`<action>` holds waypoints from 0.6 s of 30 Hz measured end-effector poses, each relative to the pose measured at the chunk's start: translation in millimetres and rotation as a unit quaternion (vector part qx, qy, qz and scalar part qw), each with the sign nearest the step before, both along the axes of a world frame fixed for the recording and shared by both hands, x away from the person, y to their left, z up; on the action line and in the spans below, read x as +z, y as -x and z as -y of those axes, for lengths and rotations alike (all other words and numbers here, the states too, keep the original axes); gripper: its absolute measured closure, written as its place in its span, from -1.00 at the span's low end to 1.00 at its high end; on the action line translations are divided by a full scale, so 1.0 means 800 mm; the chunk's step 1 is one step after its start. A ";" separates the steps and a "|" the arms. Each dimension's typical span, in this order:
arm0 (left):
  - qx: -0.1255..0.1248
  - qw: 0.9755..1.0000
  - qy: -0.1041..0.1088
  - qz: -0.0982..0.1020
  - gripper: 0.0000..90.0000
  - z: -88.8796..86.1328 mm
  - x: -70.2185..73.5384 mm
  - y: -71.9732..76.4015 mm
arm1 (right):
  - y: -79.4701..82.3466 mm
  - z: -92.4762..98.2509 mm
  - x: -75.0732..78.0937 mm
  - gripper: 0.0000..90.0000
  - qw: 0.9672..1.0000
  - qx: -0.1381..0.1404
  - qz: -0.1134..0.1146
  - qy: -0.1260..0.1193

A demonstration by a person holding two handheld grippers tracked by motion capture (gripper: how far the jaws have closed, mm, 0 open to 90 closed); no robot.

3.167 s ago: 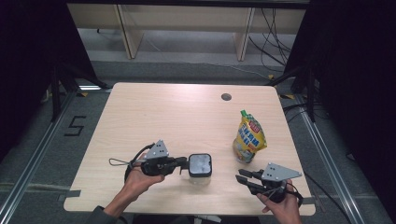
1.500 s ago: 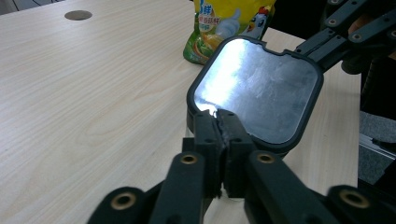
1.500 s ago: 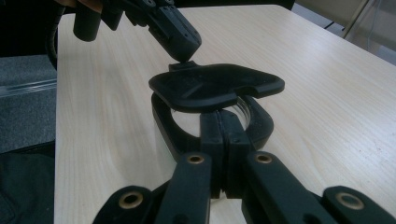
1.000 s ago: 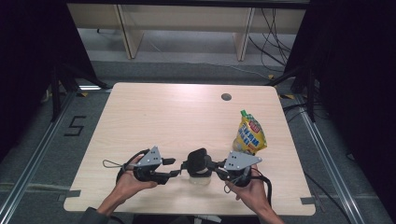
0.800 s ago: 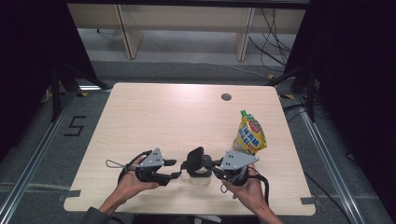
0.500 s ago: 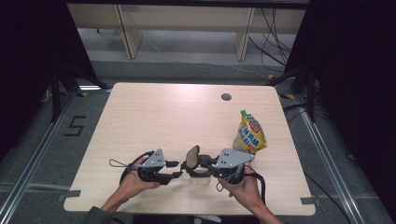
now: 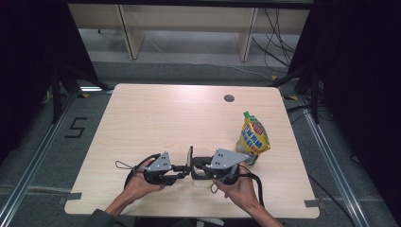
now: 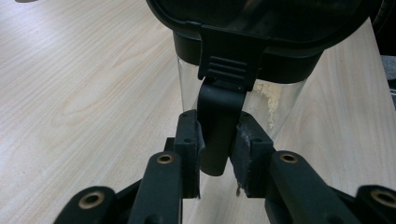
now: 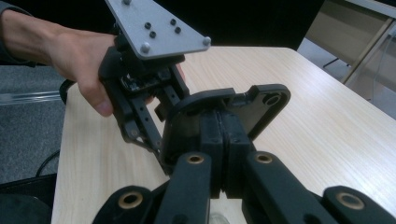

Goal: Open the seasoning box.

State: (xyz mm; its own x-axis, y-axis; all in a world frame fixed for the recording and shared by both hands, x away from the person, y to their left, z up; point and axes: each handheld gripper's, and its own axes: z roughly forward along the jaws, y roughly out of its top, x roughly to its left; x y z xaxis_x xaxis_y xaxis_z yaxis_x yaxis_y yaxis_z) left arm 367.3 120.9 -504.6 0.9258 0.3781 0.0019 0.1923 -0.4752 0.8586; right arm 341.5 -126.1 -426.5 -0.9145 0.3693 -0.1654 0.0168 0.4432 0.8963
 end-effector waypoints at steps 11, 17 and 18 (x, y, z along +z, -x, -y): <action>0.009 1.000 -0.002 0.002 0.63 0.003 0.001 0.003 | -0.004 -0.018 0.000 1.00 1.000 0.008 0.000 0.000; 0.011 1.000 -0.004 0.004 0.63 0.003 0.001 0.004 | -0.007 -0.025 0.001 1.00 1.000 0.014 0.000 0.004; 0.010 1.000 -0.004 0.003 0.63 0.003 0.001 0.004 | -0.007 -0.026 0.000 1.00 1.000 0.014 0.002 0.003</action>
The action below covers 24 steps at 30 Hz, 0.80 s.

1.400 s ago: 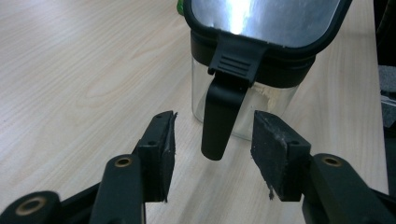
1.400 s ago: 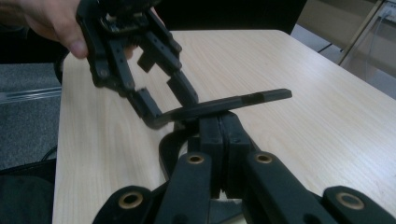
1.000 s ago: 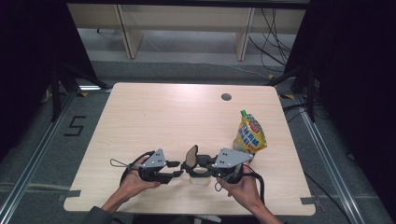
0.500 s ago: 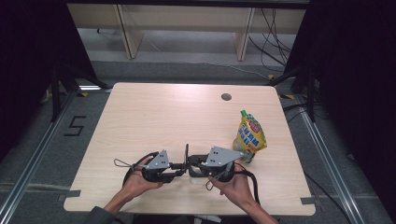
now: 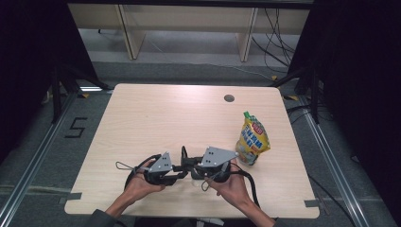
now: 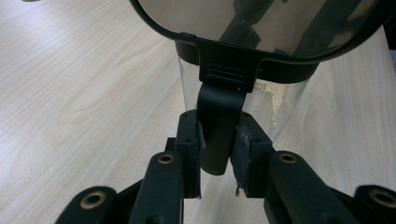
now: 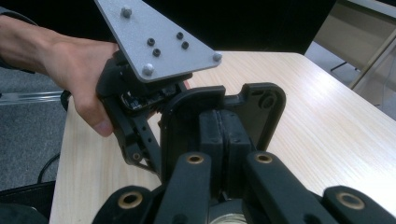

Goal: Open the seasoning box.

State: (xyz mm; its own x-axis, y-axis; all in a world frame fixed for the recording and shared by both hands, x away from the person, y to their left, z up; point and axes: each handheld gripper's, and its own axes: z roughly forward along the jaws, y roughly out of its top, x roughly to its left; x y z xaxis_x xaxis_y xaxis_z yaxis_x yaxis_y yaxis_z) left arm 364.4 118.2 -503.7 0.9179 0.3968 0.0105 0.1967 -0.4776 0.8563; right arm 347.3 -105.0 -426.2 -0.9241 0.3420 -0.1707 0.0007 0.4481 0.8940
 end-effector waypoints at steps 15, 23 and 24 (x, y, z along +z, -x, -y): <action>0.001 1.000 -0.007 0.000 0.47 -0.001 0.000 0.001 | -0.003 -0.001 -0.001 0.96 1.000 0.000 -0.004 -0.004; 0.033 0.999 -0.021 0.005 0.00 -0.009 0.005 0.011 | -0.003 0.032 0.000 0.84 0.999 -0.025 -0.013 -0.030; 0.036 0.999 -0.023 0.003 -0.04 -0.011 0.007 0.011 | -0.003 0.038 0.000 0.80 0.999 -0.028 -0.017 -0.032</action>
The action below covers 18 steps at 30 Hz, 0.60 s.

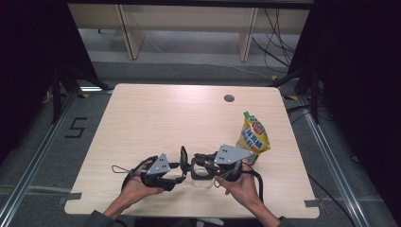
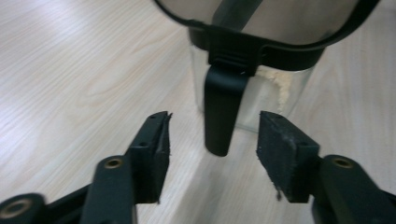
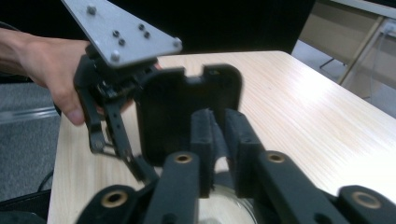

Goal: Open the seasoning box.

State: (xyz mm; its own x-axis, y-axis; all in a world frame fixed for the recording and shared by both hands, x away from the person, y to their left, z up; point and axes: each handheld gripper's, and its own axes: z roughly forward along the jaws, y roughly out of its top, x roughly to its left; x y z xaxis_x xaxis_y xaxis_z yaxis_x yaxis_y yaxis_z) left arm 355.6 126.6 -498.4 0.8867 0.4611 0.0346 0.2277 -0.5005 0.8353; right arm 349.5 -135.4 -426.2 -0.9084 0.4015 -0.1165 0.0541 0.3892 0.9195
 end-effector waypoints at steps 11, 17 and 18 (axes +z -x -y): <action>0.031 0.999 0.012 -0.016 -0.32 -0.020 0.007 0.020 | 0.002 0.057 -0.011 0.21 0.998 -0.057 -0.009 -0.013; 0.058 0.997 0.008 -0.045 -0.48 -0.027 0.005 0.027 | 0.012 0.081 -0.019 -0.02 0.996 -0.085 -0.024 -0.021; 0.062 0.997 0.013 -0.046 -0.49 -0.028 0.004 0.028 | 0.015 0.085 -0.020 -0.05 0.995 -0.091 -0.034 -0.021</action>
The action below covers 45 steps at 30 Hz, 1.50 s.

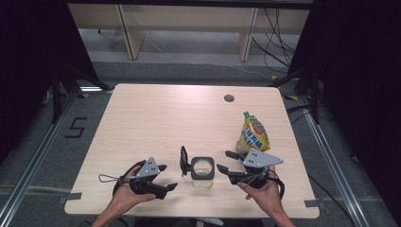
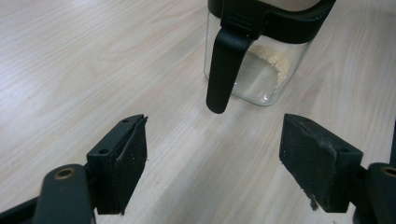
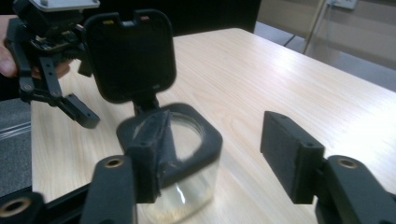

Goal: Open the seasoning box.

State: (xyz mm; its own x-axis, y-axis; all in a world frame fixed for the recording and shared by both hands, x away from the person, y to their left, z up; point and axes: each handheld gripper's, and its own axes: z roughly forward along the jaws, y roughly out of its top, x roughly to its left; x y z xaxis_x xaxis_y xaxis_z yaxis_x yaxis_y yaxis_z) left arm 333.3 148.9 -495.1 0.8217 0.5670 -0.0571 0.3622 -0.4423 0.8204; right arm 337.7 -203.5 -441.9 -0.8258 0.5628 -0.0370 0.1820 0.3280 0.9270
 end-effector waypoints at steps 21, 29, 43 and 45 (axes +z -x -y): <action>0.046 0.999 -0.021 -0.016 -0.53 -0.008 -0.004 0.028 | 0.032 0.081 -0.031 -0.20 0.993 -0.108 -0.055 -0.009; 0.039 0.999 -0.020 -0.014 -0.53 -0.005 0.000 0.041 | 0.022 0.108 -0.041 -0.42 0.986 -0.163 -0.042 -0.012; 0.040 0.999 -0.016 -0.015 -0.53 -0.003 0.000 0.055 | 0.004 0.113 -0.048 -0.57 0.980 -0.195 -0.044 -0.012; 0.044 0.999 -0.026 -0.008 -0.53 -0.004 0.000 0.054 | 0.001 0.112 -0.050 -0.58 0.979 -0.199 -0.042 -0.007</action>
State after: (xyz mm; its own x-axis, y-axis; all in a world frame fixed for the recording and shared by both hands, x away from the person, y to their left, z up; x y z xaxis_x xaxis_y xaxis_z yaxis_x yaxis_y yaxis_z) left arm 289.9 152.2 -495.5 0.7676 0.6397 -0.0397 0.4154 -0.4493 0.7909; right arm 337.2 -293.1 -482.1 -0.5409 0.8405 0.0316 0.3692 0.2036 0.9068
